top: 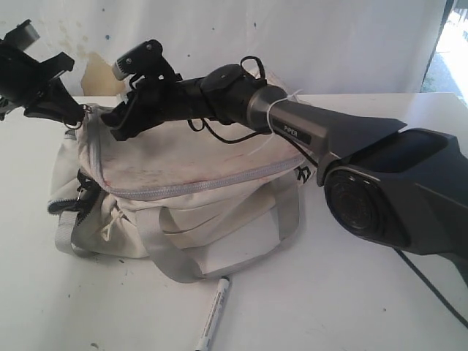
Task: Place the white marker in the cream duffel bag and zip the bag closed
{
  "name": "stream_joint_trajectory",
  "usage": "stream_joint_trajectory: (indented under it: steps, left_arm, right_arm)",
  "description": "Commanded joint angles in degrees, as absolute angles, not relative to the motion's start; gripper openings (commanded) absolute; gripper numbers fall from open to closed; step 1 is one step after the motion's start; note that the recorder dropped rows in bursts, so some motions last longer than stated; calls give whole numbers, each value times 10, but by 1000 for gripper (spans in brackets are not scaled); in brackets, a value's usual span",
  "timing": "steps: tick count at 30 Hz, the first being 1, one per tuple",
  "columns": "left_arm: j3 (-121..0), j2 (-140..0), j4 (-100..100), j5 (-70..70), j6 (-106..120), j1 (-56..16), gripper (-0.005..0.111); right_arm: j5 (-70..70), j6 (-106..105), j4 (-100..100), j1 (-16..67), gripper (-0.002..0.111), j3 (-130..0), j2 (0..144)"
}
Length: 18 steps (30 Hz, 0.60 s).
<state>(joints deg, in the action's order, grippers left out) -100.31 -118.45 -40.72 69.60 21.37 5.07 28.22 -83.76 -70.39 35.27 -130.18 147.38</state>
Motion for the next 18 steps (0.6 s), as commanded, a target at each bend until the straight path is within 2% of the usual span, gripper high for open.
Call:
stream_joint_trajectory:
  steps: [1,18]
  left_arm:
    - [-1007,-1174,-405,700,228,44,0]
    - [-1006,-1174,-317,700,219,44,0]
  right_arm:
    - [271,-868,-709,356,65,-1306,1475]
    - [264,-931,-711,361,65,-1306,1503]
